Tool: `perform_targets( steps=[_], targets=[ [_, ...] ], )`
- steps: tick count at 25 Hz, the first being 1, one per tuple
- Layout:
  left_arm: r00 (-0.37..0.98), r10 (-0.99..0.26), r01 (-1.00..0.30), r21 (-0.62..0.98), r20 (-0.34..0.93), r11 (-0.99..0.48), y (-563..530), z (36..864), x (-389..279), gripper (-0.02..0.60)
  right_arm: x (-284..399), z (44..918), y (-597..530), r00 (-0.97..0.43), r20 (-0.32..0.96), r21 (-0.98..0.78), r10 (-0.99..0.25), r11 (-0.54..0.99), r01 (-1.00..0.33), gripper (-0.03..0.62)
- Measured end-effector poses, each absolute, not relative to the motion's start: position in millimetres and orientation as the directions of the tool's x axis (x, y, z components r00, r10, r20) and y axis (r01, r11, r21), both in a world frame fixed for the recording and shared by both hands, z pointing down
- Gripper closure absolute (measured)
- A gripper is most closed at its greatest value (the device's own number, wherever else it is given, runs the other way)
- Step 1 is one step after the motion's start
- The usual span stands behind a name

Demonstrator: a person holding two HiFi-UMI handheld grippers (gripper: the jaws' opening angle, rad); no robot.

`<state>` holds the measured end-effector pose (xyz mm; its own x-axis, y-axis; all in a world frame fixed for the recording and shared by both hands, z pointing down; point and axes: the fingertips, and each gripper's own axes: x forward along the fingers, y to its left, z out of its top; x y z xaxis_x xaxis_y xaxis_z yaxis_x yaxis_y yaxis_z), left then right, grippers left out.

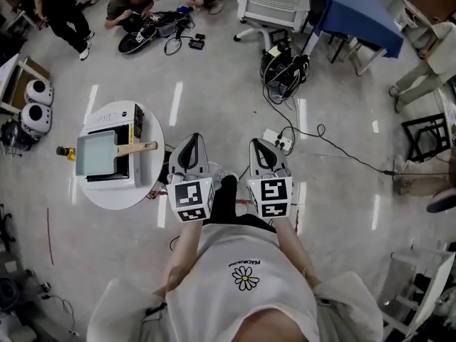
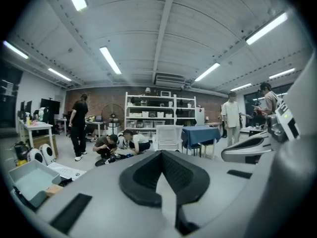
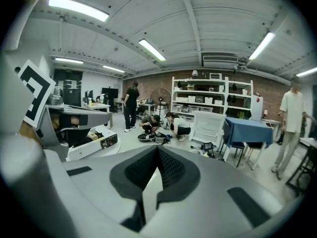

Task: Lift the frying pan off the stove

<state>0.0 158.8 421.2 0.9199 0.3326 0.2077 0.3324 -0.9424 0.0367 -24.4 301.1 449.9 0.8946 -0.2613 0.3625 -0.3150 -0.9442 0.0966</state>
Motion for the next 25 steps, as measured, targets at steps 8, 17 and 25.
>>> perform_targets(
  steps=[8,17,25],
  targets=[
    [0.971,0.033,0.022,0.051,0.237,-0.998,82.2,443.0,23.7,0.583,53.7,448.5,231.4,0.791,0.352,0.152,-0.501,-0.803,-0.576,0.591],
    [0.914,-0.291,-0.318,0.056,0.283,-0.946,-7.6,452.0,40.2,0.583,121.0,453.9,145.8,0.596,0.399,0.149,-0.696,-0.592,-0.792,0.591],
    [0.766,-0.565,-0.607,0.053,0.307,-0.793,-92.1,447.9,29.1,0.582,147.0,451.0,40.8,0.322,0.431,0.130,-0.843,-0.296,-0.946,0.591]
  ],
)
